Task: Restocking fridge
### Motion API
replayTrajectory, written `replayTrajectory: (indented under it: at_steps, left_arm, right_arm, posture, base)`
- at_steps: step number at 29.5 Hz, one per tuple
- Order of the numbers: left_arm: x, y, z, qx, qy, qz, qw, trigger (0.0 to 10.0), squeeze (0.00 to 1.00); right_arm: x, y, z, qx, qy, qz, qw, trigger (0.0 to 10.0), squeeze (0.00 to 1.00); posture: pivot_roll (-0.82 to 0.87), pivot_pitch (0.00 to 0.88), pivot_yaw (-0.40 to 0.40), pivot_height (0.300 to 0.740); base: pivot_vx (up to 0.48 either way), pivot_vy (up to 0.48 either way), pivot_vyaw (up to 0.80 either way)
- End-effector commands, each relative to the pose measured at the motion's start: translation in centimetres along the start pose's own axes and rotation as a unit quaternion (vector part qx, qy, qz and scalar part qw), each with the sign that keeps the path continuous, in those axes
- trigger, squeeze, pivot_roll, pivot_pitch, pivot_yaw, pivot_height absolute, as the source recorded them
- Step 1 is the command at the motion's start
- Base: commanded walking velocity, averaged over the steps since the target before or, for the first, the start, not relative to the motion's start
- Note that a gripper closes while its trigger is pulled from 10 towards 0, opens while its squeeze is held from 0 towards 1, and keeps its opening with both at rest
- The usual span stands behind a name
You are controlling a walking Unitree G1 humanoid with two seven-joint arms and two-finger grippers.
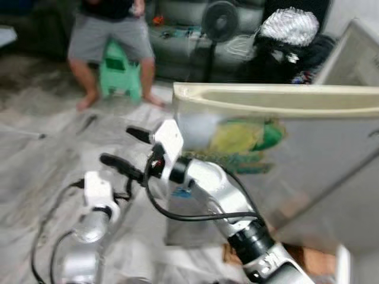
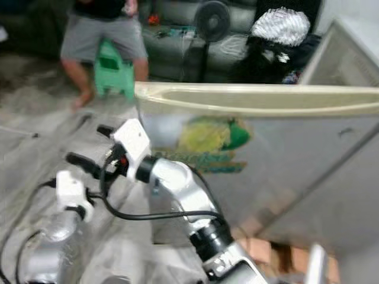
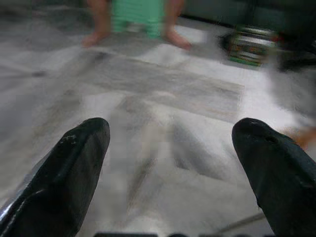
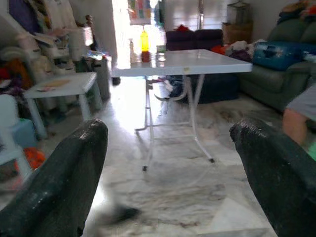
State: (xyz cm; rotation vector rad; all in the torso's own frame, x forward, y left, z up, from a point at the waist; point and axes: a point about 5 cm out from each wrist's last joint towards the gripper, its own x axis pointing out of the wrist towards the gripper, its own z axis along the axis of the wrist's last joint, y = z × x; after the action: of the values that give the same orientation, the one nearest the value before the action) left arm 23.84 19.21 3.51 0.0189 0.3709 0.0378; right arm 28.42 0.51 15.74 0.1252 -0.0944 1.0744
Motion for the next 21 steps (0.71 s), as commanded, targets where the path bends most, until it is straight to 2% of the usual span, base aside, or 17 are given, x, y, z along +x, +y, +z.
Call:
replayTrajectory:
  at_steps: [1,3,10,21]
  left_arm:
    - [-0.2,1.3,-0.1,0.006,0.004,0.02,1.0,10.0,0.0]
    - [-0.2,1.3,-0.1,0.008,0.004,0.025,1.0,10.0,0.0]
    - [-0.2,1.4,-0.2,0.0,0.008,0.033,0.999,10.0,0.0]
    - [-0.2,1.3,-0.3,-0.004,0.01,0.021,1.0,10.0,0.0]
  right_arm:
    - [-0.4,-1.0,0.6,-0.001,-0.014,-0.03,0.999,10.0,0.0]
    - [-0.4,-1.2,0.6,-0.002,-0.014,-0.034,0.999,10.0,0.0]
    - [-0.5,-1.4,0.4,-0.001,-0.009,-0.043,0.999,10.0,0.0]
    - [-0.6,-2.0,0.2,-0.005,-0.003,-0.068,0.998,10.0,0.0]
  posture:
    - [0.13,0.0,-0.031,0.74]
    - [0.13,0.0,-0.031,0.74]
    - [0.14,0.0,-0.032,0.74]
    - [0.14,0.0,-0.032,0.74]
  base:
    - [0.446,0.0,0.0]
    - [0.337,0.0,0.0]
    - [0.0,0.0,0.0]
    - [0.0,0.48,0.0]
